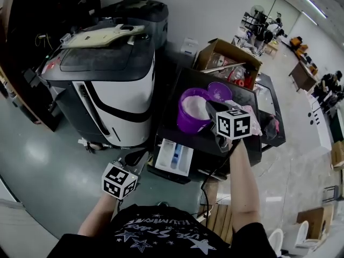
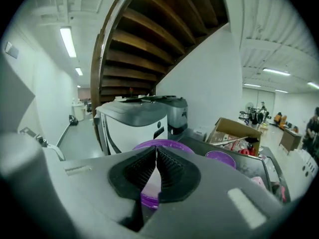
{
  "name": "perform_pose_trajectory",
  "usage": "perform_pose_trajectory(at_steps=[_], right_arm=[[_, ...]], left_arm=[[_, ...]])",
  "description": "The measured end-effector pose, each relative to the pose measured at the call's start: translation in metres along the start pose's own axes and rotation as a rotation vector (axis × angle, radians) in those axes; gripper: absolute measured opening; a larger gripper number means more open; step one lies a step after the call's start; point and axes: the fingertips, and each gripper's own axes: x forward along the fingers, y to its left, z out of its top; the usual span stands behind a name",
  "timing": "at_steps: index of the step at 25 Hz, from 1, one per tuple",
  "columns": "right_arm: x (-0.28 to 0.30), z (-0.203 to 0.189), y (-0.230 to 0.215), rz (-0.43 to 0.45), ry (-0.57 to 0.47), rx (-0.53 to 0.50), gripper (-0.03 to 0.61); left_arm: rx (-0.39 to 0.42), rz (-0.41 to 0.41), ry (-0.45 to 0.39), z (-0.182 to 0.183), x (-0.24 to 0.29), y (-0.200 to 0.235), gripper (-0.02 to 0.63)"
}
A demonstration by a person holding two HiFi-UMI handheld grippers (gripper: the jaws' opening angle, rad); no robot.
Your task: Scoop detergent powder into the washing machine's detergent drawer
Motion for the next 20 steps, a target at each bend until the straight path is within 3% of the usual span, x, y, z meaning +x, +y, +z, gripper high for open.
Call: perform_pose_trajectory(at_steps=[9,16,20], right_arm=[[0.034,-0.037,0.000,0.148,0.258,-0.135,0.037],[0.035,-0.044,0.002,0.172,0.265,-0.164,0.041],[0.029,-0.041,0.003,0.163,0.236,-0.188,0.076]], left_arm=[[-0.045,0.066,0.043,-0.015,0.012,-0.004,0.002],[-0.064,0.085,0.062,-0.024,0.015,-0.011,0.002],[-0.060,0.077,0.052,-0.024,0.017,-0.017,0.002]])
